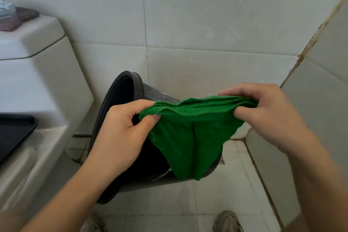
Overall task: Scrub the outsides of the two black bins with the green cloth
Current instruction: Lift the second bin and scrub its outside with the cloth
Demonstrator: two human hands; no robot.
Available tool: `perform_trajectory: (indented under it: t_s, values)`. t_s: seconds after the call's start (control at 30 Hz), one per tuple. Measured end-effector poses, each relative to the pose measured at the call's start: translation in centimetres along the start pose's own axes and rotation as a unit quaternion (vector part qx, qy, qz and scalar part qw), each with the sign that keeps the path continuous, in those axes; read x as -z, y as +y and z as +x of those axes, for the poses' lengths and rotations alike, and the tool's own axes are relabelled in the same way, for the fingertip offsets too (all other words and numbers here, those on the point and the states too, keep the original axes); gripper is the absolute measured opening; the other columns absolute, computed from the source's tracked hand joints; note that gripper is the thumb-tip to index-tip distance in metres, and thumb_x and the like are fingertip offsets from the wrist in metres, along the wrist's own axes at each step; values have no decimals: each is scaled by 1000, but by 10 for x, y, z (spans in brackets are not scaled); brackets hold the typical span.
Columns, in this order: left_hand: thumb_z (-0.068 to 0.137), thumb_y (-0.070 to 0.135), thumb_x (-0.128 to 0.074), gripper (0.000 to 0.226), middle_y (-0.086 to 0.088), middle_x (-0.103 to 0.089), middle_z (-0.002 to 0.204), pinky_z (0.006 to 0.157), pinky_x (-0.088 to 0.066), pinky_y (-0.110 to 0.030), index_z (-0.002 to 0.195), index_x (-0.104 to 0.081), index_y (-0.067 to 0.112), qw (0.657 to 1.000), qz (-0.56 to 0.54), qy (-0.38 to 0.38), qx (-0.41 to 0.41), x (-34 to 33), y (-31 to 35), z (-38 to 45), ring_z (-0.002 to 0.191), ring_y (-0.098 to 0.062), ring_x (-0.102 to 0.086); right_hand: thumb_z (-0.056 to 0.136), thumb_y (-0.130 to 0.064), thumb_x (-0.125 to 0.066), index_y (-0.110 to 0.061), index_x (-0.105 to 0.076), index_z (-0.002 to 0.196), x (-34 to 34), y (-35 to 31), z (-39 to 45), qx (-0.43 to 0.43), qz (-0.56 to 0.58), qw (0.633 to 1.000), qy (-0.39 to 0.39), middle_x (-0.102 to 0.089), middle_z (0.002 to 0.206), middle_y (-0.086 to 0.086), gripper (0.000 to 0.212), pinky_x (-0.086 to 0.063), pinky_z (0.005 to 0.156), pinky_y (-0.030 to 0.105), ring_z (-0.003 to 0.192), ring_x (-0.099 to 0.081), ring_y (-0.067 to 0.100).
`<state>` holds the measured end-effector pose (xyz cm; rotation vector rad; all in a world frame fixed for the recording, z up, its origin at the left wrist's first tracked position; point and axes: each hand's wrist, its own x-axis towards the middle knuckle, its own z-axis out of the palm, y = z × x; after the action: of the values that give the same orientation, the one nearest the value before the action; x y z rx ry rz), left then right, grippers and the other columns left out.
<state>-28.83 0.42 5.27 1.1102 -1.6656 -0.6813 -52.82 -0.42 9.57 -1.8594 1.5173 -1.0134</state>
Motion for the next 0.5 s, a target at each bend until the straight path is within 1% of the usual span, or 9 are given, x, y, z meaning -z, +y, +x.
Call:
perform_trajectory:
  t_s: [0.03,0.1,0.17,0.23,0.3,0.37,0.4,0.43,0.5]
  values:
    - [90,6,-63,32,19,-74,84,66,-47,-6,87,-71,36,1000,3,-3,-4,1,1,0,77,6,-68,81,11,-57,-33,-71,85,4,1,-1,20,-50,999,6,-71,78,-13,46,-54,68,18,81,-65,5]
    - [86,15,-60,25,20,-74,83,67,-50,-9,88,-71,38,1000,8,-11,-8,3,2,0,79,4,-68,84,4,-61,-39,-68,81,6,3,-1,59,-130,990,16,-66,82,-12,44,-51,72,26,82,-61,8]
    - [84,20,-56,24,19,-74,84,68,-54,-15,90,-72,37,1000,9,-23,-3,4,2,-1,80,1,-69,90,-8,-62,-34,-72,91,5,7,1,69,-204,976,34,-58,91,-13,27,-45,75,30,85,-54,8]
    - [85,20,-57,23,18,-75,84,68,-55,-16,91,-73,36,999,7,-32,-3,5,2,-1,80,-1,-70,93,-23,-60,-28,-73,99,5,10,3,50,-269,961,44,-50,91,-13,15,-43,73,32,82,-49,8]
    - [89,16,-61,23,17,-75,84,67,-53,-13,90,-73,36,999,3,-41,-5,6,1,-2,80,-1,-70,92,-37,-53,-30,-71,99,3,9,2,27,-330,943,38,-50,83,-12,21,-47,68,37,78,-51,13]
    - [89,16,-61,24,17,-75,83,67,-51,-11,90,-73,36,999,5,-52,-11,5,1,-3,79,-1,-70,93,-43,-47,-35,-70,98,3,5,1,10,-384,922,50,-55,71,-13,25,-50,62,37,72,-56,16]
    - [88,18,-59,23,17,-75,83,67,-50,-10,90,-73,37,998,8,-59,-16,5,1,-3,79,0,-69,94,-41,-49,-35,-70,96,4,6,2,8,-381,923,57,-57,67,-12,22,-51,61,36,70,-58,17]
    - [87,19,-58,24,18,-74,83,67,-50,-10,90,-73,38,998,7,-66,-20,5,2,-3,79,0,-69,95,-35,-52,-34,-70,94,5,7,3,6,-336,940,60,-60,63,-9,18,-50,61,36,67,-59,16]
    - [86,18,-58,25,18,-74,83,68,-49,-10,89,-73,39,996,-3,-82,-27,5,3,-4,79,1,-69,95,-15,-56,-29,-70,87,6,6,5,-2,-150,987,62,-64,56,-2,21,-50,59,34,55,-61,10]
